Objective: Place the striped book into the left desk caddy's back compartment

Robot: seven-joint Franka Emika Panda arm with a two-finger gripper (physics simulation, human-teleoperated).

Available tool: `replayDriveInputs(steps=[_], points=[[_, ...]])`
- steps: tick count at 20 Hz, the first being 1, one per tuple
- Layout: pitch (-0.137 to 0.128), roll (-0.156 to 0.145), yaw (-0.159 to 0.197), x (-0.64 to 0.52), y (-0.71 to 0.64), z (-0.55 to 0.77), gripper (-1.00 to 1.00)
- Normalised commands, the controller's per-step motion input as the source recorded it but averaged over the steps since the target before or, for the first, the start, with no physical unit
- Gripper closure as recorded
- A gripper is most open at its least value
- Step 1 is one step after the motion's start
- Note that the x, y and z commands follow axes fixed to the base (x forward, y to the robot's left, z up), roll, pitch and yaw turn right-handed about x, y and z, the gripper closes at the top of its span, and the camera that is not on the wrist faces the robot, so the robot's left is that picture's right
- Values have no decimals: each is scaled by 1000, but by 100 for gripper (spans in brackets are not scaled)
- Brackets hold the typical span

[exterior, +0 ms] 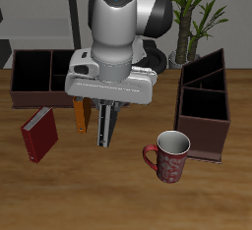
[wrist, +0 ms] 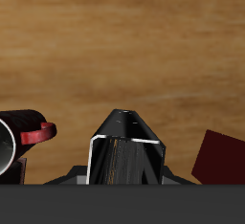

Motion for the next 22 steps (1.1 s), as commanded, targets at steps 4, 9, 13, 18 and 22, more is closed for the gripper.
replayDriveInputs(steps=[4,9,13,18,22], points=[[12,-27,6,-561,281,245,100],[-24,7,8,-317,168,203,100],[-32,31,32,-388,308,238,100],[-28,26,10,-359,271,108,100],[-17,27,31,-287,277,-2,100]])
